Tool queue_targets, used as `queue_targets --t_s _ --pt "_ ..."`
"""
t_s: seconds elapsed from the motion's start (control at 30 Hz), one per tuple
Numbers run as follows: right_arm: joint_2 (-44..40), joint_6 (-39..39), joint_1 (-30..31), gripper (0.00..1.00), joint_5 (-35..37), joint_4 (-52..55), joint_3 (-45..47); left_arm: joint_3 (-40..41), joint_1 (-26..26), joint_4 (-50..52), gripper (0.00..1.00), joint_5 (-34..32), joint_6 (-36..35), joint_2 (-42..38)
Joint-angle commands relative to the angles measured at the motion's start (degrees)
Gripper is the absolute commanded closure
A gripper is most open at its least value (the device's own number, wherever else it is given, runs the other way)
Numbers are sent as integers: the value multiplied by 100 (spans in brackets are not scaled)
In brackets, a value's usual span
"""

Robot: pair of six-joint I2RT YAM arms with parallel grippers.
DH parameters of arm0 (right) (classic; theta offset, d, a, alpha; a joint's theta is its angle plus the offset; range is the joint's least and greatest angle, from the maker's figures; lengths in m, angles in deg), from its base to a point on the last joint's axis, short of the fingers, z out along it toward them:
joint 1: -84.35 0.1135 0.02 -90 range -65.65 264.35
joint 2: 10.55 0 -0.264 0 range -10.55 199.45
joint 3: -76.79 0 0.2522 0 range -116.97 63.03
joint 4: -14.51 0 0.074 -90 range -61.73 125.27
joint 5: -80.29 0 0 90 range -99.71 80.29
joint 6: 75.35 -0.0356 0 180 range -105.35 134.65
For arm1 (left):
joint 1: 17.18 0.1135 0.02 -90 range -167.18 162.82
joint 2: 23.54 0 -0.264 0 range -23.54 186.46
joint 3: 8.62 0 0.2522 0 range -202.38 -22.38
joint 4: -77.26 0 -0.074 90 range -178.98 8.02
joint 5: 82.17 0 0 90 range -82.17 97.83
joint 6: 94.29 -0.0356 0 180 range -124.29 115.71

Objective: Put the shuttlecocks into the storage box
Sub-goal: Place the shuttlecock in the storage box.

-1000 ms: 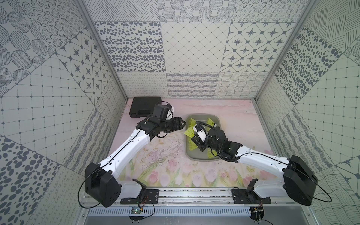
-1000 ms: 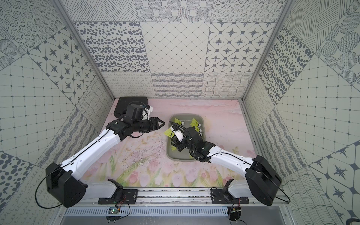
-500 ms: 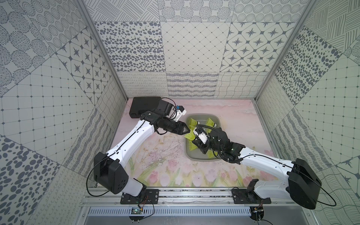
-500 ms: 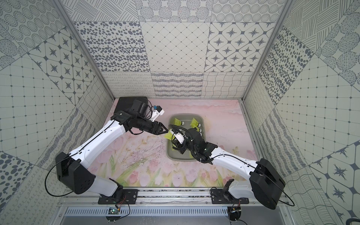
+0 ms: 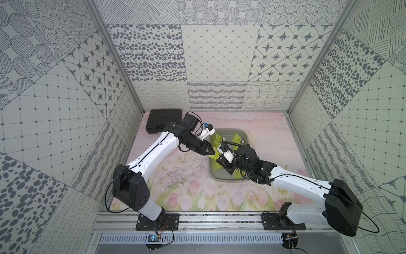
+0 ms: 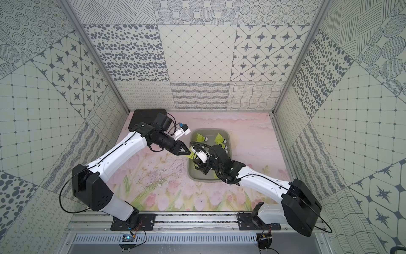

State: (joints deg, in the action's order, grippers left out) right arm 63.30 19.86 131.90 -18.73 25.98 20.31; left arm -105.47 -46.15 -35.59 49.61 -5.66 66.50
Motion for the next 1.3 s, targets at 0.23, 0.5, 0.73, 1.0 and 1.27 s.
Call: queue_targets --t_s 0.23,0.5,0.73,1.0,1.27 --pt "-102 63 13 64 40 -74 39 93 -45 -176 100 641 62 -24" --pt "-499 57 10 28 840 -62 409 940 -156 -2159 100 357 2085 -415" --pt "-1488 69 15 21 1695 72 1002 1885 -302 -3787 100 -440 3753 -976" --pt "-2748 26 16 19 2216 248 1516 2584 -707 -4447 100 -1282 4827 -1174" --pt "-3292 16 2 19 2456 377 1697 2912 -1055 -4830 100 -1524 5113 -987"
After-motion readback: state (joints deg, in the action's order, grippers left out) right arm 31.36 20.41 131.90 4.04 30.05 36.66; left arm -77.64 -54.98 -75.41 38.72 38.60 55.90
